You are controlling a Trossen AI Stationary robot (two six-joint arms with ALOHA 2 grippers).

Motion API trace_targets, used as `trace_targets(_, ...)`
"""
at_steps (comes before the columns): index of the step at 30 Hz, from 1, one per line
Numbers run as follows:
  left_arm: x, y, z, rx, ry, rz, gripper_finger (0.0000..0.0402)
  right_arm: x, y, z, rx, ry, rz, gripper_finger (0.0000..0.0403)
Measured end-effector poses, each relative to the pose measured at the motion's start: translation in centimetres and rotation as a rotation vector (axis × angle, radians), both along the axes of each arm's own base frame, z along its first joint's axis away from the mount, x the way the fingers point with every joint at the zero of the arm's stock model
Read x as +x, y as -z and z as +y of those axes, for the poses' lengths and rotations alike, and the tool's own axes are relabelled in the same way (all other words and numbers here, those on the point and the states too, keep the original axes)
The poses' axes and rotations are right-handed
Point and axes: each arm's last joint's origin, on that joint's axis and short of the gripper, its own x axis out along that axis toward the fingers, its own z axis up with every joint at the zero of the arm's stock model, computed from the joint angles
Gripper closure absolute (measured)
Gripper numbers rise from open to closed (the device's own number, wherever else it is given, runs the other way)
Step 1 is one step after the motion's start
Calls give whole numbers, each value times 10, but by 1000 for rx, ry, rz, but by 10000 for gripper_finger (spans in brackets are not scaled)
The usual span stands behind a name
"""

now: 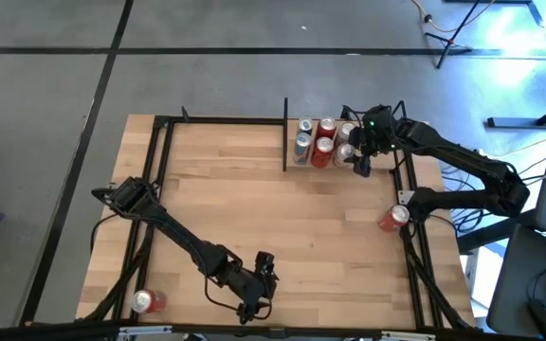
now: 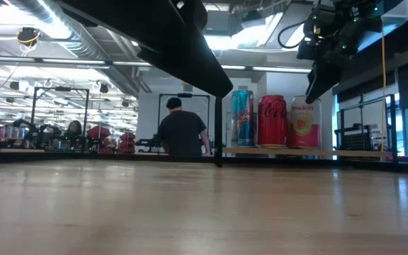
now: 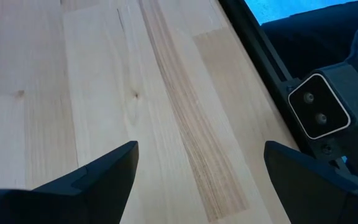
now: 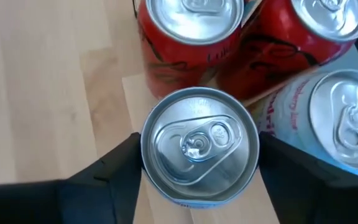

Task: Place canned beverage on shelf
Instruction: Put the pink soda can on the shelf aligned with the other pink soda can

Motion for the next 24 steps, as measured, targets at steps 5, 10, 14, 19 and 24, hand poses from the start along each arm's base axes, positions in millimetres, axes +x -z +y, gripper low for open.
trace_targets(5, 0, 0, 0, 0, 1, 0, 64, 5, 3, -4, 1, 5, 5, 103)
trace_targets(10, 0, 0, 0, -2, 2, 1, 64, 6, 2, -5, -3, 8, 7, 94)
trace_targets(14, 0, 0, 0, -2, 2, 1, 64, 5, -7, -5, -17, 15, 11, 95)
trace_targets(19, 0, 0, 0, -3, 3, 2, 64, 4, -23, -4, -20, 17, 1, 96)
trace_targets(24, 0, 0, 0, -7, -2, 3, 64, 4, -42, -1, 43, 79, -38, 96)
